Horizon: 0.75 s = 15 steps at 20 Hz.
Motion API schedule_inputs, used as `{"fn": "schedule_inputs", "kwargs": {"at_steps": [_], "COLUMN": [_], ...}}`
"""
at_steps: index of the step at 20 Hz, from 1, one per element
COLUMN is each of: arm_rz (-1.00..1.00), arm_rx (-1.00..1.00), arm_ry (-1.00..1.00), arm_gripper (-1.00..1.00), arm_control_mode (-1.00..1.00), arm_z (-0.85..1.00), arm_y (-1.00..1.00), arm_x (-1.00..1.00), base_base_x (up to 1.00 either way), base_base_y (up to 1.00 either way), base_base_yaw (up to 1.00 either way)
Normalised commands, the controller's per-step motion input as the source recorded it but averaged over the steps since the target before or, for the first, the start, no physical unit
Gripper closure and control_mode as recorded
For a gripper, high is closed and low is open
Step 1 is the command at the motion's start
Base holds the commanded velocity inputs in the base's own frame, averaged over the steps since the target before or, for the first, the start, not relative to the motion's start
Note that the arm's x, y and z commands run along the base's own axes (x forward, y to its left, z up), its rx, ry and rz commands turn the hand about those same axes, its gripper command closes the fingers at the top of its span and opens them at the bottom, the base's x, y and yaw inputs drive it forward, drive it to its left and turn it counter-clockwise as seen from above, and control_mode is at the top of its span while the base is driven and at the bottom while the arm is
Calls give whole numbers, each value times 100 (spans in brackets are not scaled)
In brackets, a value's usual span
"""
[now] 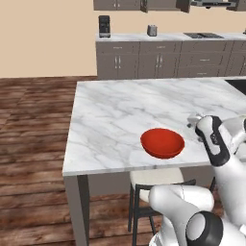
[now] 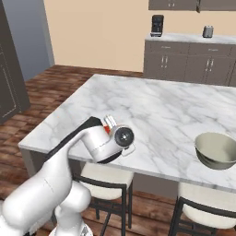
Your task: Pick up the bowls from the cabinet and place each bowl in front of a stool on the dining counter.
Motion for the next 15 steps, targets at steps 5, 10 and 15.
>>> {"fn": "schedule_inputs", "kwargs": {"at_steps": [5,10,15], "arm_rz": [17,13,9], "arm_rx": [-5,-2,-1], "arm_ry": [11,14,13], "arm_gripper": [-100,-100,-100], "arm_control_mode": [-100,-100,-100], "arm_z": [100,100,78], "arm_y": [-24,-13,0], "arm_x": [-76,-100,-100], "base_base_x": [0,0,0], "base_base_y": [0,0,0], "base_base_yaw": [0,0,0]}}
